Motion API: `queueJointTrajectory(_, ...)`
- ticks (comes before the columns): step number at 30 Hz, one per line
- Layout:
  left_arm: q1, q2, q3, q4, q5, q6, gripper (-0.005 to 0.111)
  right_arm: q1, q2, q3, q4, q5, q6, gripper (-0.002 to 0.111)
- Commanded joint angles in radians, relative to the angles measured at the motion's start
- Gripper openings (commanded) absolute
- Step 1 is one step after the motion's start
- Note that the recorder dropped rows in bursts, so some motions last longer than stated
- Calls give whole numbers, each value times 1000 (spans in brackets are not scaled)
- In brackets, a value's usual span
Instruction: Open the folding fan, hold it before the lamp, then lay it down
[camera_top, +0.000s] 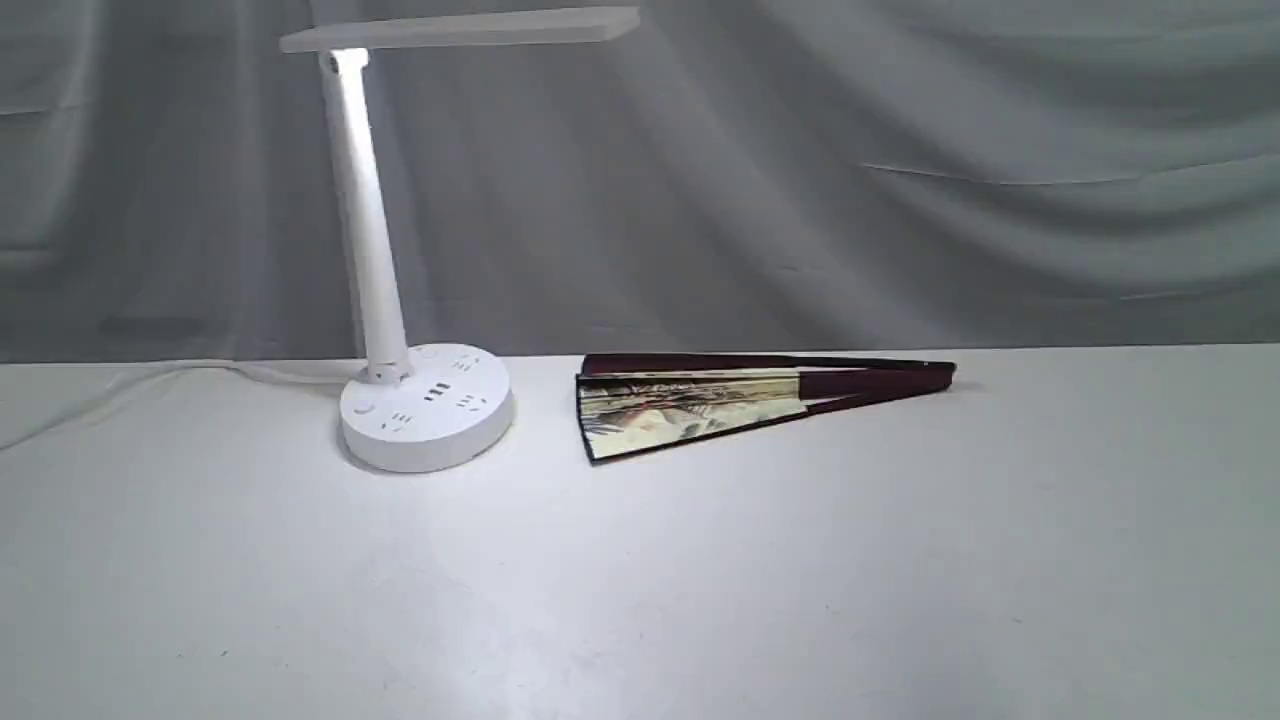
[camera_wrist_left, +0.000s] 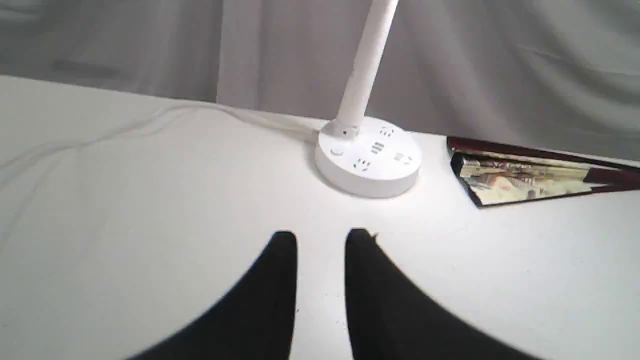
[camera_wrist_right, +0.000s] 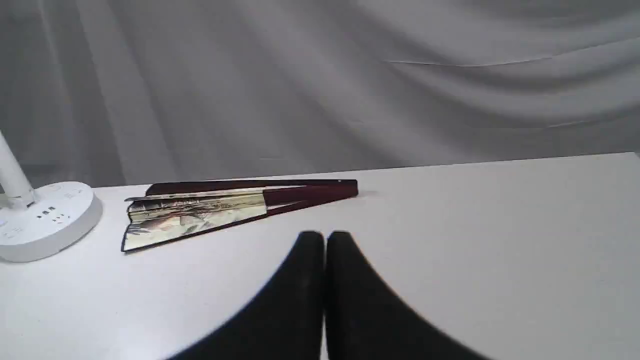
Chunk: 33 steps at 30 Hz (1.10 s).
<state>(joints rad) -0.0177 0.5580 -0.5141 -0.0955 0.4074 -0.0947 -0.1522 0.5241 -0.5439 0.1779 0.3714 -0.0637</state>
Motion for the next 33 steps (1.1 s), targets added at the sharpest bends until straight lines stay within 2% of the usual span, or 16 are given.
queueJointTrajectory(1, -5, 87, -46, -5, 6, -2, 18, 2, 78, -6, -14, -19, -11, 0)
queueJointTrajectory(8, -5, 305, -177, -5, 31, -2, 18, 2, 290, -19, -14, -57, -43, 1)
queueJointTrajectory(12, -5, 424, -244, -5, 20, -2, 18, 2, 414, -108, -14, -25, -74, 10)
queueJointTrajectory(16, -5, 526, -280, 12, -83, -2, 18, 2, 532, -209, -14, -19, -97, 20)
queueJointTrajectory(22, -5, 666, -295, 14, -168, -2, 18, 2, 683, -295, -14, -57, -116, 22)
queueJointTrajectory(30, -5, 778, -303, 40, -136, 95, 18, 2, 880, -333, -14, -59, -176, 22)
queueJointTrajectory(33, -5, 822, -370, 28, -47, 95, 18, 2, 969, -416, -11, 13, -176, 25)
